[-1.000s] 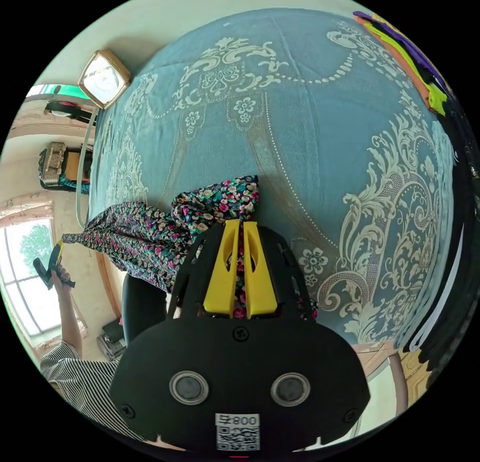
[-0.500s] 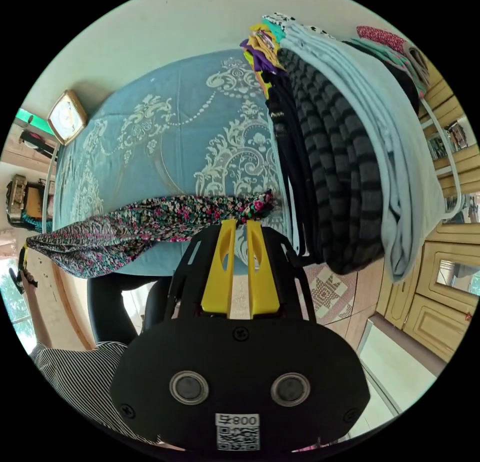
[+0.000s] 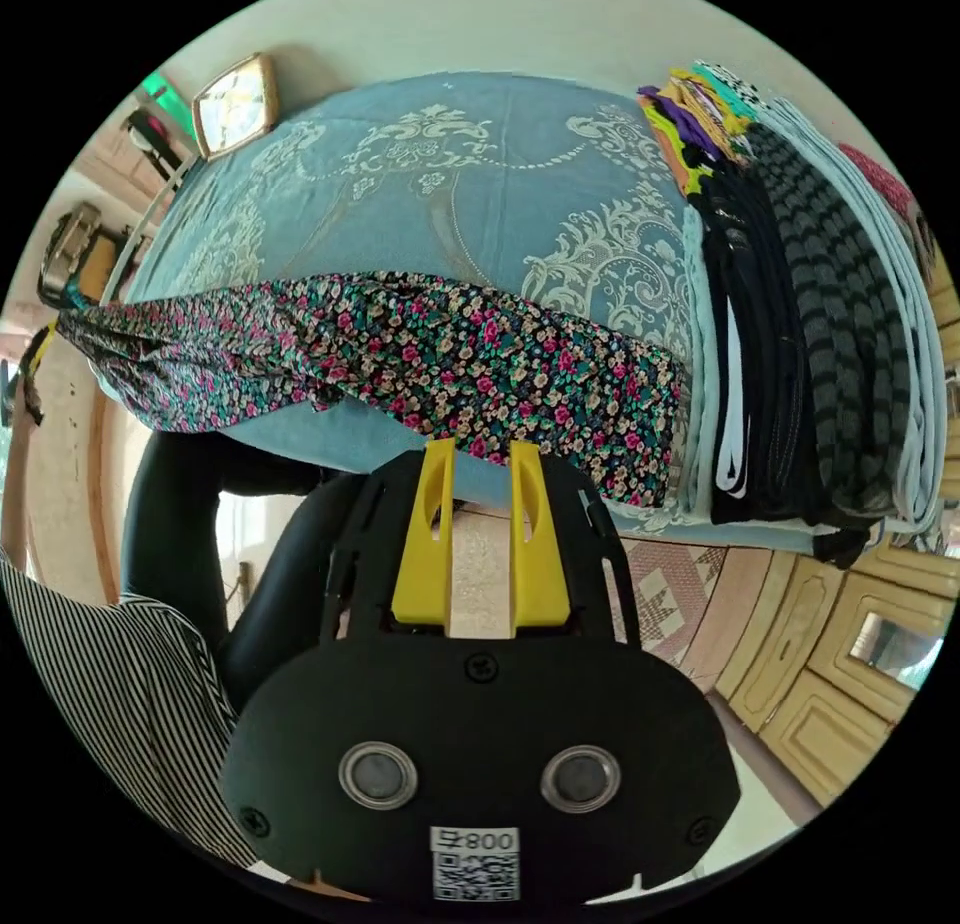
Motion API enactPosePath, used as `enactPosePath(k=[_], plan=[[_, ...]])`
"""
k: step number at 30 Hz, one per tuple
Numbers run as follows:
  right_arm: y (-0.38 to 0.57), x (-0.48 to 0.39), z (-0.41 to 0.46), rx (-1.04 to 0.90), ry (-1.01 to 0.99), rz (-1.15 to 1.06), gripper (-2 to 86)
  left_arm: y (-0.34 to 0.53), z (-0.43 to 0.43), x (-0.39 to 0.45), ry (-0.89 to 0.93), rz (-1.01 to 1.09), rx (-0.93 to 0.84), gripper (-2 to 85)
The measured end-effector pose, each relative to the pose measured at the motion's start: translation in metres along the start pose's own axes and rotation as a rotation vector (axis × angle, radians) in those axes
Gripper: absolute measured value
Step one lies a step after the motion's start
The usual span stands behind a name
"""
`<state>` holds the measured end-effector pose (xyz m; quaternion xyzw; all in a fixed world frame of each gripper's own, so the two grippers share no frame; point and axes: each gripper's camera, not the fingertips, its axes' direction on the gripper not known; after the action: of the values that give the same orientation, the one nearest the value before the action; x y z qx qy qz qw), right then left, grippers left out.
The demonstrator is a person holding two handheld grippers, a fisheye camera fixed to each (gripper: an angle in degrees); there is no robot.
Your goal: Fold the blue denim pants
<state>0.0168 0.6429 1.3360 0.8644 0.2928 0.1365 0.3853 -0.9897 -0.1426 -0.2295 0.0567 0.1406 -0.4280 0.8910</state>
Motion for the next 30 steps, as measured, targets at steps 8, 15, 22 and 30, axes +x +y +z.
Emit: enactPosePath(k=[8,15,22,30], plan=[[-0.005,-0.050,0.034,-0.042,0.164,-0.251,6.7,0.027,0.028,0.012,-0.018,-0.009,-0.025,2.0],[-0.017,-0.053,0.033,-0.025,0.221,-0.248,0.2,0.049,0.055,0.029,-0.047,-0.001,-0.044,2.0],[-0.041,-0.022,-0.058,0.190,0.151,-0.172,-0.4,0.064,0.060,0.041,-0.032,-0.001,0.030,2.0],[-0.168,0.004,-0.120,0.231,0.186,-0.250,1.1,-0.006,0.114,0.063,-0.034,0.025,0.118,2.2]])
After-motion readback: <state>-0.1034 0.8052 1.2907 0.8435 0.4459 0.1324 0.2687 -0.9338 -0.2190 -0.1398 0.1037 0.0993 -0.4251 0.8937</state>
